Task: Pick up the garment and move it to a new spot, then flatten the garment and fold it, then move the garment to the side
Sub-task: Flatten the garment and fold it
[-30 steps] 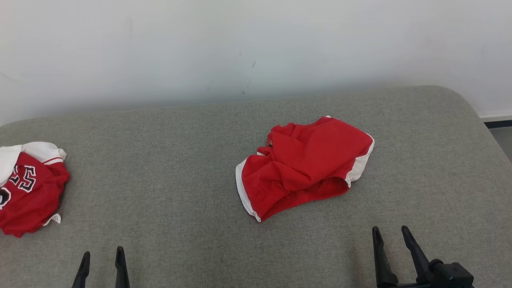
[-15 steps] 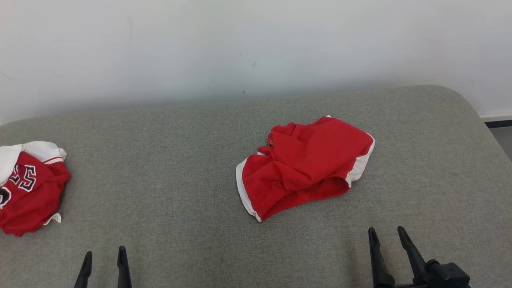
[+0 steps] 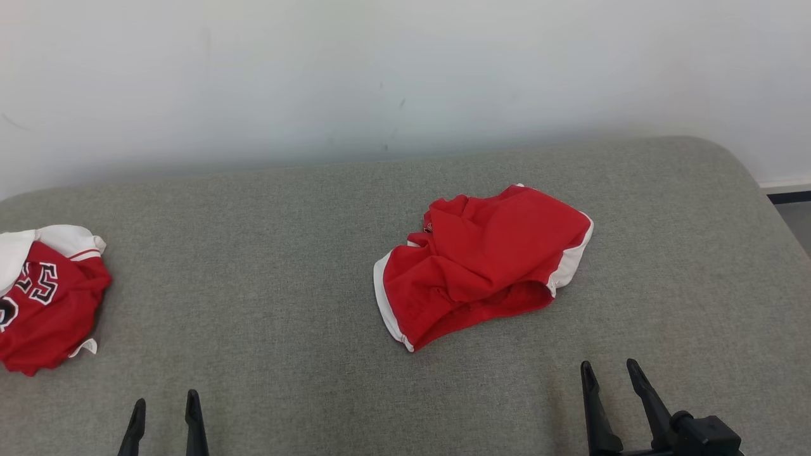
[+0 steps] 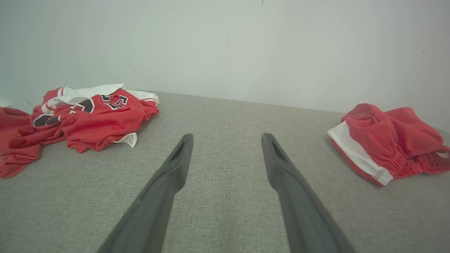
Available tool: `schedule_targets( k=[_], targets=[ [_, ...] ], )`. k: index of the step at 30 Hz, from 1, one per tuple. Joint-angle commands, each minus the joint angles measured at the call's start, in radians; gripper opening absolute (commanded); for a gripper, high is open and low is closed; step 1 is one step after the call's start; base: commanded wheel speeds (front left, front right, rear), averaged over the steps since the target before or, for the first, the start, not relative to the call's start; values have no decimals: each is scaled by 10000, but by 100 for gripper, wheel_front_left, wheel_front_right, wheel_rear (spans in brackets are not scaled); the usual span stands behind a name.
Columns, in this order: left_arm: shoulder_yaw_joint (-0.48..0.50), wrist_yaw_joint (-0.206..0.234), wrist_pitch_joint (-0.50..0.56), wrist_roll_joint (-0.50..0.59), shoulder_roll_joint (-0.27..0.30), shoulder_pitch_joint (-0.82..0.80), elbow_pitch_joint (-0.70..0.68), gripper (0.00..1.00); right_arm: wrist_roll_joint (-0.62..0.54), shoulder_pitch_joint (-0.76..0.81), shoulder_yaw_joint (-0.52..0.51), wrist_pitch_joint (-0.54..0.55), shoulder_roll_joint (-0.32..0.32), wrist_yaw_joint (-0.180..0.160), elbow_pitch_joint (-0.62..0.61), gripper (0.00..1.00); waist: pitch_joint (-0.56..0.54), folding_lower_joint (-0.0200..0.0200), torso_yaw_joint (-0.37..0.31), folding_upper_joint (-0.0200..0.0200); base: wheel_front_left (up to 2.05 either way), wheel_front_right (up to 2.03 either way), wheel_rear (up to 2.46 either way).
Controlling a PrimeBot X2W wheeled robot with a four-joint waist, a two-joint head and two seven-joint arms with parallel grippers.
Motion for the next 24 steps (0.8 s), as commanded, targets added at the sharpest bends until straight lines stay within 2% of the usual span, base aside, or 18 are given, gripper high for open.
schedule_targets(
  k=[1, 24],
  targets=[
    [2, 21, -27, -47, -20, 54, 9, 100, -29, -62, 8, -8, -2, 35, -6, 100, 0, 0, -7, 0, 0, 0, 0],
    [-93, 71, -27, -99, -20, 125, 3, 100, -74, -94, 121, -8, -1, 35, 42, 100, -20, 0, -85, 0, 0, 0, 0]
  ],
)
